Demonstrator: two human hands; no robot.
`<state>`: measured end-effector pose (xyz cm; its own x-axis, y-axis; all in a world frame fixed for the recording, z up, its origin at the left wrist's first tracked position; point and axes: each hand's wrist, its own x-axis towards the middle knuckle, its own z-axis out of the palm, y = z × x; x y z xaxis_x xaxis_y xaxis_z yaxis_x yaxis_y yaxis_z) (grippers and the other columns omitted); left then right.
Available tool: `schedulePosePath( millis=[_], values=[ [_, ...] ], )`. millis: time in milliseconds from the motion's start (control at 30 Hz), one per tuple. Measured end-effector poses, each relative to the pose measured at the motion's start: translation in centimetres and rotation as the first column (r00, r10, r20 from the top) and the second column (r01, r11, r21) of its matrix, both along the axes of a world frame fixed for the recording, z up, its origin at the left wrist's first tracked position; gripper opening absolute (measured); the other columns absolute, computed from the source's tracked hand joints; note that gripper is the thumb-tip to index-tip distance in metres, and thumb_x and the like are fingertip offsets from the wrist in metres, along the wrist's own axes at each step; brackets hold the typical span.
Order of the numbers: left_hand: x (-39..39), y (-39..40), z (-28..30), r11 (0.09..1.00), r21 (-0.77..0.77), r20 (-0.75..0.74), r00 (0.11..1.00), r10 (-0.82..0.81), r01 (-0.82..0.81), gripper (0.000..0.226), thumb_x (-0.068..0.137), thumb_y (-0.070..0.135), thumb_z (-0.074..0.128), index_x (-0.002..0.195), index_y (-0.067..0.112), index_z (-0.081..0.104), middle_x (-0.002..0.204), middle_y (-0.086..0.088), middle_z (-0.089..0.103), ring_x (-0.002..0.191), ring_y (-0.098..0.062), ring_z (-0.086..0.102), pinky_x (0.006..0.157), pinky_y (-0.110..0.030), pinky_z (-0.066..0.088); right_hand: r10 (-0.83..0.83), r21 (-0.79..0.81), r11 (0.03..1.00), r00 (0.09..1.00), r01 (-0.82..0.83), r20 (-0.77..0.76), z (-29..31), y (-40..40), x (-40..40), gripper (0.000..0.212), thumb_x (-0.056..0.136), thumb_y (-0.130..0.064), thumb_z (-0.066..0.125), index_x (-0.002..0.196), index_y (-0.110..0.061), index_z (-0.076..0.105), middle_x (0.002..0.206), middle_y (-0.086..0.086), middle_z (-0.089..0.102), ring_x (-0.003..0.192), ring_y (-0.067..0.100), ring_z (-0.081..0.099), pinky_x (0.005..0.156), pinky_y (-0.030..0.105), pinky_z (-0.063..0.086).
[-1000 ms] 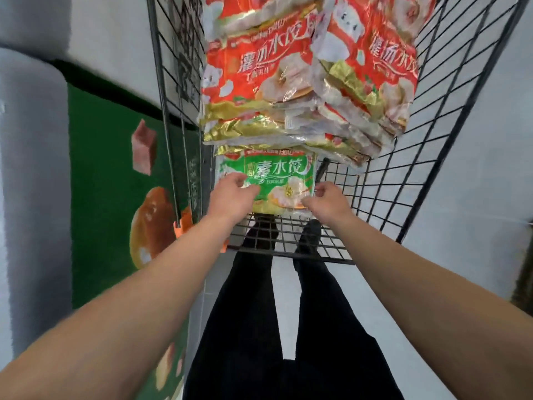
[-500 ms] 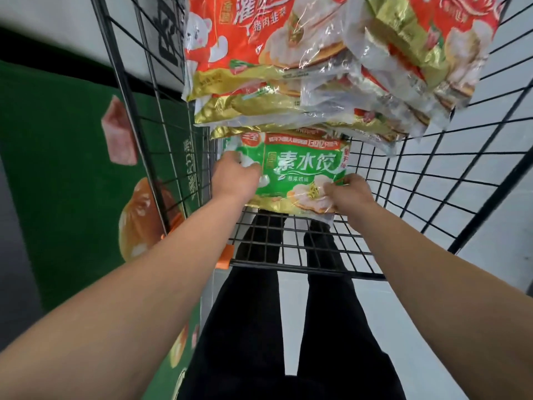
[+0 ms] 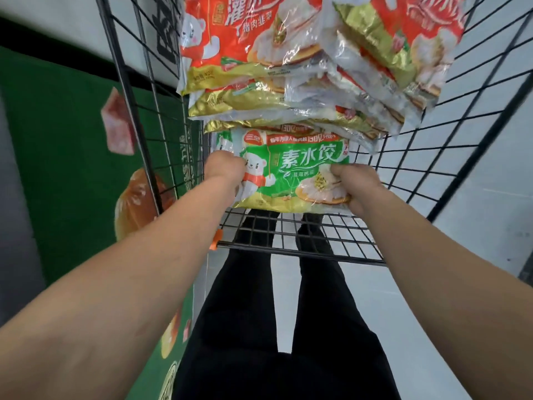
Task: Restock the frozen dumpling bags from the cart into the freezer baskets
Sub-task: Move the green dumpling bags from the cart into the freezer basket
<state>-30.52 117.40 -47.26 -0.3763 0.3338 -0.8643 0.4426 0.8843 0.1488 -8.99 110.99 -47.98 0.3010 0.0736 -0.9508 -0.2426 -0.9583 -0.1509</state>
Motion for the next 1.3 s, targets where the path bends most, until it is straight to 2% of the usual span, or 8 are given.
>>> schedulePosePath(
  millis=[100, 200, 400, 567, 867, 1000, 1133, 1300],
  values=[
    [0.3, -0.5, 4.0, 0.998, 0.06, 0.038, 0.999, 0.012, -0.014, 0.023, 0.094, 0.01, 0.055, 0.072, 0.013, 0.053, 0.104, -0.02, 0.073, 0.087, -0.03, 0.071, 0.076, -0.043, 0.059, 0.058, 0.052, 0.997, 0.998, -0.057, -0.013, 3.8, 0.2, 0.5, 0.005, 0.092, -0.011, 0.064, 0.09, -0.007, 0.061, 0.088, 0.012, 0.068, 0.073, 0.028, 0.067, 0.065, 0.042, 0.059],
    [0.5, -1.9, 8.6, 0.988, 0.146, 0.061, 0.997, 0.043, -0.052, 0.024, 0.093, 0.009, 0.055, 0.07, 0.011, 0.054, 0.094, -0.021, 0.073, 0.08, -0.031, 0.071, 0.071, -0.048, 0.057, 0.118, 0.131, 0.985, 0.993, -0.115, -0.015, 8.1, 0.3, 1.4, 0.008, 0.09, -0.014, 0.065, 0.087, -0.01, 0.059, 0.094, 0.014, 0.069, 0.085, 0.033, 0.069, 0.08, 0.052, 0.059],
    [0.5, -6.4, 18.6, 0.916, 0.388, 0.072, 0.994, 0.084, -0.106, 0.026, 0.088, 0.011, 0.059, 0.064, 0.01, 0.051, 0.074, -0.019, 0.061, 0.064, -0.027, 0.054, 0.057, -0.039, 0.041, 0.233, 0.312, 0.926, 0.972, -0.214, -0.022, 16.9, -1.0, 2.4, 0.008, 0.092, -0.012, 0.062, 0.084, -0.013, 0.06, 0.079, 0.007, 0.068, 0.058, 0.021, 0.066, 0.053, 0.032, 0.055],
    [-1.9, -13.3, 25.2, 0.8, 0.473, 0.213, 0.929, 0.302, -0.369, 0.014, 0.071, 0.013, 0.065, 0.076, 0.001, 0.065, 0.092, -0.025, 0.072, 0.088, -0.04, 0.071, 0.079, -0.057, 0.059, 0.378, 0.46, 0.83, 0.924, -0.315, -0.049, 23.8, -3.1, 2.1, 0.008, 0.09, -0.01, 0.065, 0.097, -0.012, 0.065, 0.095, 0.011, 0.076, 0.084, 0.032, 0.074, 0.075, 0.055, 0.06],
    [-8.7, -23.1, 29.2, 0.594, 0.501, 0.335, 0.774, 0.537, -0.629, 0.016, 0.09, 0.005, 0.061, 0.097, -0.009, 0.065, 0.09, -0.016, 0.076, 0.083, -0.032, 0.075, 0.079, -0.056, 0.06, 0.673, 0.579, 0.615, 0.739, -0.535, -0.031, 30.8, -4.0, -6.5, 0.008, 0.094, -0.008, 0.062, 0.102, -0.007, 0.062, 0.066, -0.001, 0.072, 0.053, 0.015, 0.07, 0.048, 0.029, 0.054],
    [-13.9, -26.8, 29.4, 0.475, 0.532, 0.353, 0.693, 0.629, -0.701, 0.013, 0.091, 0.005, 0.062, 0.094, -0.008, 0.066, 0.088, -0.015, 0.075, 0.076, -0.026, 0.074, 0.064, -0.037, 0.062, 0.755, 0.584, 0.526, 0.656, -0.618, 0.014, 31.7, -4.3, -14.0, 0.013, 0.092, -0.011, 0.065, 0.104, -0.007, 0.063, 0.077, 0.004, 0.073, 0.056, 0.017, 0.071, 0.051, 0.031, 0.055],
    [-18.8, -29.3, 28.7, 0.399, 0.576, 0.344, 0.654, 0.674, -0.714, 0.025, 0.09, 0.001, 0.06, 0.067, 0.009, 0.057, 0.068, -0.005, 0.063, 0.061, -0.016, 0.057, 0.048, -0.021, 0.042, 0.796, 0.602, 0.45, 0.601, -0.66, 0.065, 31.2, -4.6, -20.5, 0.015, 0.087, -0.008, 0.069, 0.101, -0.004, 0.065, 0.098, 0.017, 0.072, 0.068, 0.025, 0.07, 0.06, 0.039, 0.059],
    [-26.8, -31.9, 27.7, 0.327, 0.539, 0.394, 0.575, 0.717, -0.776, 0.017, 0.085, 0.007, 0.068, 0.07, 0.006, 0.06, 0.075, -0.021, 0.064, 0.075, -0.035, 0.064, 0.075, -0.044, 0.053, 0.846, 0.612, 0.37, 0.525, -0.699, 0.088, 31.0, -5.1, -29.7, 0.005, 0.087, -0.002, 0.067, 0.09, -0.005, 0.066, 0.08, 0.01, 0.072, 0.06, 0.02, 0.07, 0.054, 0.031, 0.056]
  ],
)
